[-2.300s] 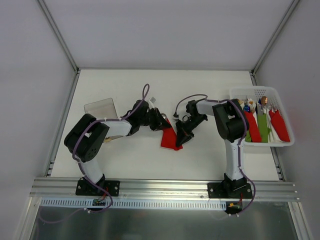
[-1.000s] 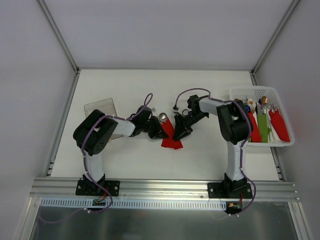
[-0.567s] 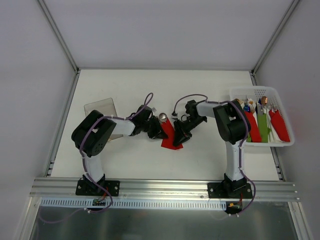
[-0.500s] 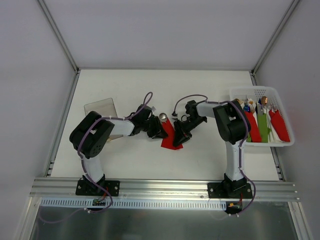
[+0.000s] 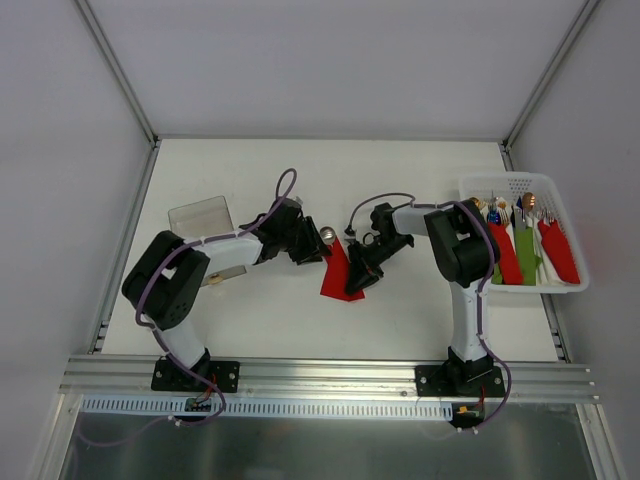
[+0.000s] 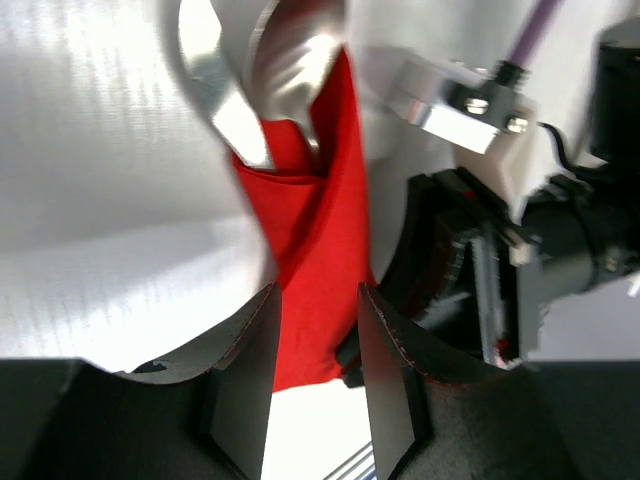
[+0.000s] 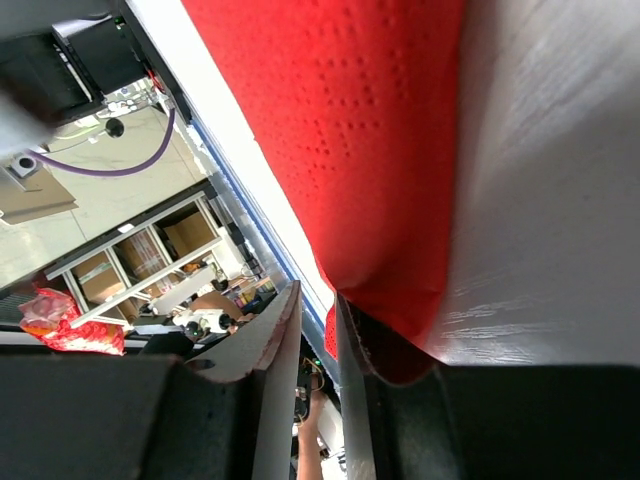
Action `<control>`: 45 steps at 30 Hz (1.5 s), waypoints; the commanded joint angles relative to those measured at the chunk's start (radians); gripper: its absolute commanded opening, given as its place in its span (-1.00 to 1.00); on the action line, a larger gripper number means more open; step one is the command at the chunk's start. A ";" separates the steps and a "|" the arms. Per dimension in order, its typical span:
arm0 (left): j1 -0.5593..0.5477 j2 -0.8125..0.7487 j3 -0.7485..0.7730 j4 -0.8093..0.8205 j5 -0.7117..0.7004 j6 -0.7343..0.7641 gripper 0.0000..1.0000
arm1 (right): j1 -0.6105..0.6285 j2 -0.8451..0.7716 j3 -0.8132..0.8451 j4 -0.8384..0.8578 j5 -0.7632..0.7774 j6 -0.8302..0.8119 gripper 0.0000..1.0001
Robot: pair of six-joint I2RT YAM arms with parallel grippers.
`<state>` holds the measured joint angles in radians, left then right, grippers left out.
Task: Place the utensils on the paper napkin and roll it up
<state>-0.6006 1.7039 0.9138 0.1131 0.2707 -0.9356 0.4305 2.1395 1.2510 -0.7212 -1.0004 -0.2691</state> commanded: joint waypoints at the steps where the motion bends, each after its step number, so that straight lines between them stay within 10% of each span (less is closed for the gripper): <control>1: 0.004 0.042 0.040 -0.055 -0.041 -0.020 -0.26 | 0.004 0.033 -0.024 0.023 0.056 0.001 -0.53; 34: -0.002 0.166 -0.018 0.103 0.058 -0.078 -0.27 | 0.004 0.054 -0.005 0.016 0.028 0.027 -0.57; 45: -0.002 0.195 -0.012 0.076 0.048 -0.086 -0.99 | 0.004 0.057 -0.002 0.011 0.026 0.030 -0.57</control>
<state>-0.6006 1.8614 0.9024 0.2558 0.3355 -1.0378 0.4309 2.1555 1.2488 -0.7006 -1.0443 -0.2626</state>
